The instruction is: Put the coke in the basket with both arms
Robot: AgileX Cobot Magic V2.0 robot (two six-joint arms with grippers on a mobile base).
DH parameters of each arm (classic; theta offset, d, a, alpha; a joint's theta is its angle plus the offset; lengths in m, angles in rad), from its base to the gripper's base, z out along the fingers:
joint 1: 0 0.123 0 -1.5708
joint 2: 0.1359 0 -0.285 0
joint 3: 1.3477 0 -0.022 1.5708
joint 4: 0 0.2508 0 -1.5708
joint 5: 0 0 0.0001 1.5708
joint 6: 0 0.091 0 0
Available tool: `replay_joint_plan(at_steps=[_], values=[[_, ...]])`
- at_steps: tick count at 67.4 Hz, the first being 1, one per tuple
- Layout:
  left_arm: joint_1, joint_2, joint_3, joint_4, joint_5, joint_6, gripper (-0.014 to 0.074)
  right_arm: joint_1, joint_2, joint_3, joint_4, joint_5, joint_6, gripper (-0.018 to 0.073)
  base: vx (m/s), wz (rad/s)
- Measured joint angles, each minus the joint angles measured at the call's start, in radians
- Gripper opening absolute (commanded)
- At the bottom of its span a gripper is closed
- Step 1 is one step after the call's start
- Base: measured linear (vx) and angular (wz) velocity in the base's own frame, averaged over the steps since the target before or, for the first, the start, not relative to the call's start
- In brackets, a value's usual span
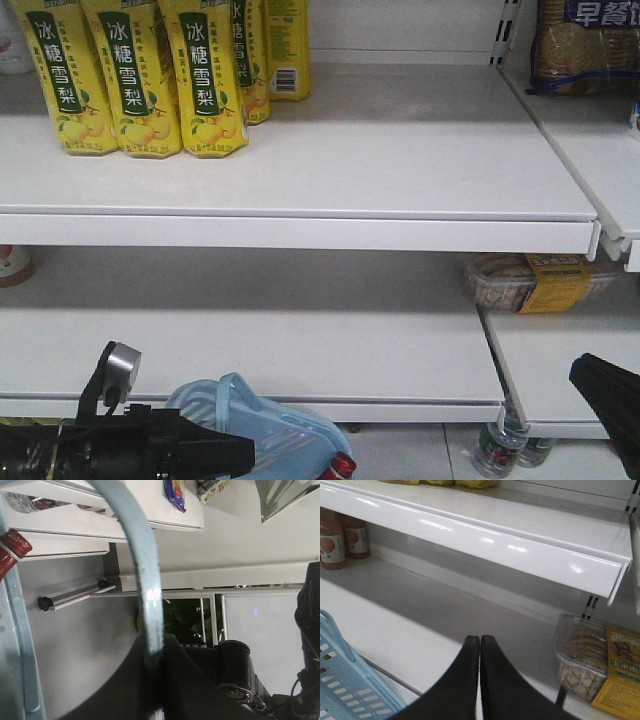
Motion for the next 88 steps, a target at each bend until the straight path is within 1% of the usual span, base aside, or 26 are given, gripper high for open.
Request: replay_joint_plan(at_steps=[6, 17, 33, 47, 55, 64, 76, 88], values=[[0.0, -0.001, 0.0, 0.0, 0.0, -0.005, -0.0006, 0.0, 0.0, 0.0, 0.0, 0.001, 0.0, -0.001, 0.0, 0.0], [0.0, -0.07, 0.0, 0.013, 0.001, -0.069, -0.0006, 0.0, 0.0, 0.0, 0.0, 0.001, 0.0, -0.001, 0.0, 0.0], [0.0, -0.341, 0.001, 0.038, -0.012, -0.095, -0.0006, 0.0, 0.0, 0.0, 0.0, 0.001, 0.0, -0.001, 0.0, 0.0], [0.0, -0.576, 0.002, 0.103, -0.025, -0.095, -0.0006, 0.0, 0.0, 0.0, 0.0, 0.001, 0.0, -0.001, 0.0, 0.0], [0.0, -0.697, 0.002, 0.154, 0.03, -0.096, -0.0006, 0.0, 0.0, 0.0, 0.0, 0.001, 0.0, -0.001, 0.0, 0.0], [0.0, -0.808, 0.008, 0.219, 0.151, -0.109, -0.0006, 0.0, 0.0, 0.0, 0.0, 0.001, 0.0, -0.001, 0.0, 0.0], [0.0, -0.935, 0.013, 0.323, 0.313, -0.161, -0.0006, 0.0, 0.0, 0.0, 0.0, 0.001, 0.0, -0.001, 0.0, 0.0], [0.0, -1.028, 0.013, 0.429, 0.408, -0.209, -0.0006, 0.0, 0.0, 0.0, 0.0, 0.001, 0.0, -0.001, 0.0, 0.0]])
